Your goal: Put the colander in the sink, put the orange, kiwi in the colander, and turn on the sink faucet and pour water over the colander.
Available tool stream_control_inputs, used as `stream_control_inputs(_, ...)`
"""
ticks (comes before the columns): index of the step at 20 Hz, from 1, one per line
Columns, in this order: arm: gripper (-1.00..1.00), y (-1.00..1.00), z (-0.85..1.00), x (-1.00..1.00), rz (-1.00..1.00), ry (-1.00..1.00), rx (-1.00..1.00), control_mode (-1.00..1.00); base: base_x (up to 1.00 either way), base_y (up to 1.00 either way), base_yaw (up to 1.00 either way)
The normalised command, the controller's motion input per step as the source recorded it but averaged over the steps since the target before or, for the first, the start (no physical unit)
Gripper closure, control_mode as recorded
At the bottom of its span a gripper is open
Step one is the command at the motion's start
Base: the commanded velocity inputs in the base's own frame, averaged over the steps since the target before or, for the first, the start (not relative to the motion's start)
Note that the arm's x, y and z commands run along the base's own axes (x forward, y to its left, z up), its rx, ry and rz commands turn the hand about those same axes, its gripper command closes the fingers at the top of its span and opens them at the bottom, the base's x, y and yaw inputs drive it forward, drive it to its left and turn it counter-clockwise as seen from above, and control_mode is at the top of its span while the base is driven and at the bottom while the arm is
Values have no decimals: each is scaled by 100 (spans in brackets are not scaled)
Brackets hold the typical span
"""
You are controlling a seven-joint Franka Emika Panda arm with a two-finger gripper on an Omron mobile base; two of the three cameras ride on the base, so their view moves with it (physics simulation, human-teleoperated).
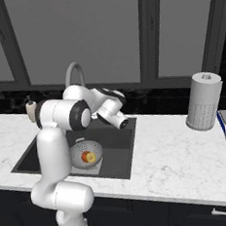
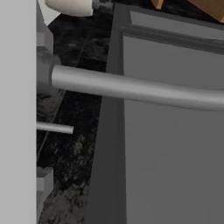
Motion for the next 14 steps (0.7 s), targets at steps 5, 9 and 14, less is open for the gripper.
stream_control_inputs(5,-100,-4,0,30,-6,5,0,-100,0,0,0)
stream_control_inputs(9,-100,0,0,21,-7,9,0,-100,0,0,0)
stream_control_inputs(14,-100,2,-3,13,-6,5,0,-100,0,0,0)
